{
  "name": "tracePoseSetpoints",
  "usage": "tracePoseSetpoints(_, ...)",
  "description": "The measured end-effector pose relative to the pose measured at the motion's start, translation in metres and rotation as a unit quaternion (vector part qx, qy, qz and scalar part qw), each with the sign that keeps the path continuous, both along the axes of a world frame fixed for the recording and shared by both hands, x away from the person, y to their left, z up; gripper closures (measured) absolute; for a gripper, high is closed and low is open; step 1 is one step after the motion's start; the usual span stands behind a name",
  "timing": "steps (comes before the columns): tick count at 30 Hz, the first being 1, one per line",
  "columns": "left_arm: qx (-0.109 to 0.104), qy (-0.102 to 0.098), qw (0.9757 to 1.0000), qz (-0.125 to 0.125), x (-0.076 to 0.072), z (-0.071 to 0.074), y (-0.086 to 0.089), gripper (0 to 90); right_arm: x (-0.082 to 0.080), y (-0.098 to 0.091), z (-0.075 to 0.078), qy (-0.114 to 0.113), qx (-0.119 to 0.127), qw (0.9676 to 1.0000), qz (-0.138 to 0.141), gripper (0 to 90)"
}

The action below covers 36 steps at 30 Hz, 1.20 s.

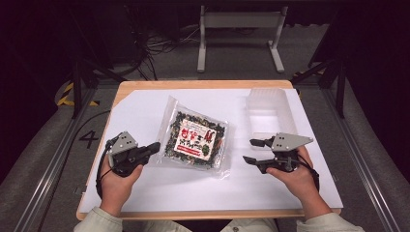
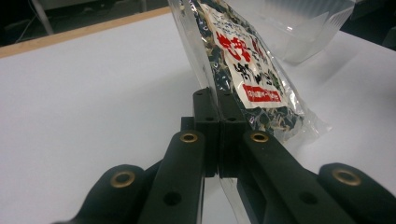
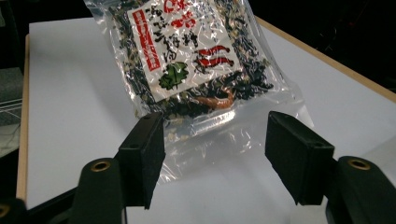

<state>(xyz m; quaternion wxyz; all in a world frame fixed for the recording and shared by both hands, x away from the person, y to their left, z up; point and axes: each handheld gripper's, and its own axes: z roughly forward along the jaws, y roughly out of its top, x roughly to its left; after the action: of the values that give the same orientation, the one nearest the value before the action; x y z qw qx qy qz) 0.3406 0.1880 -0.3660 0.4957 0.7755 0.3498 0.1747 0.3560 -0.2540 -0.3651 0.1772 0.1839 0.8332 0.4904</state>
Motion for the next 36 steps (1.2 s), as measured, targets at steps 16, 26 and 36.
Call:
tracePoseSetpoints(16, 0.026, -0.071, 0.9963, -0.042, -0.019, 0.030, -0.016, 89.6, 0.020, 0.013, 0.049, -0.019, 0.035, 0.9981, 0.047, 36.4)
tracePoseSetpoints(26, 0.027, -0.099, 0.9923, -0.069, -0.031, 0.038, -0.024, 89.6, 0.029, 0.024, 0.064, -0.020, 0.049, 0.9965, 0.065, 29.1)
tracePoseSetpoints(36, 0.030, -0.114, 0.9893, -0.087, -0.036, 0.038, -0.026, 89.6, 0.049, 0.037, 0.069, -0.013, 0.061, 0.9938, 0.093, 26.2)
